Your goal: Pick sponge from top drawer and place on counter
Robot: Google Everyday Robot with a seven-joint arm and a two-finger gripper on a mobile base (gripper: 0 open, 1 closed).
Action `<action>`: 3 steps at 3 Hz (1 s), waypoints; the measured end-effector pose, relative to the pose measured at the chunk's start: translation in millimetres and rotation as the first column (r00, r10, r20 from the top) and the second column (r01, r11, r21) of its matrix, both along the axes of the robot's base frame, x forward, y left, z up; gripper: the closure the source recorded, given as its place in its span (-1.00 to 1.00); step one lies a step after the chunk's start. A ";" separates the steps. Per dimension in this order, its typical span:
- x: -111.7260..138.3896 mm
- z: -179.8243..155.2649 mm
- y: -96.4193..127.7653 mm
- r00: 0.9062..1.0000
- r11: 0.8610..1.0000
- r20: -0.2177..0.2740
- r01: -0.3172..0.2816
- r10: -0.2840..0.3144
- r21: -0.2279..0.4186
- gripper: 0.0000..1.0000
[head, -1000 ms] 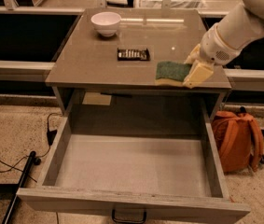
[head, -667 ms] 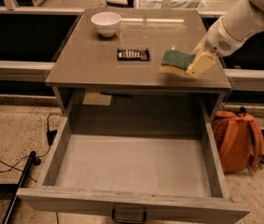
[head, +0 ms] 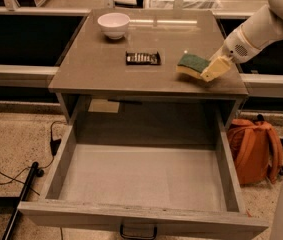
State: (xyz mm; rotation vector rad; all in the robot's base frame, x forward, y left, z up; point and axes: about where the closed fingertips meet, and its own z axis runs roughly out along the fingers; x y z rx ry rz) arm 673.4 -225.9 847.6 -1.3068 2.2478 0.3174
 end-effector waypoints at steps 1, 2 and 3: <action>-2.1 -14.6 1.8 0.999 0.997 -0.013 -0.036 0.037 0.075 -0.75; -10.3 -16.2 9.4 0.991 0.983 0.035 -0.134 0.131 0.129 -1.00; -29.0 -8.3 -2.2 0.967 0.965 0.108 -0.240 0.229 0.104 -1.00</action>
Offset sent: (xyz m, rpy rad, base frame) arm -0.0254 0.0135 -0.0118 0.1927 -0.0984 0.2698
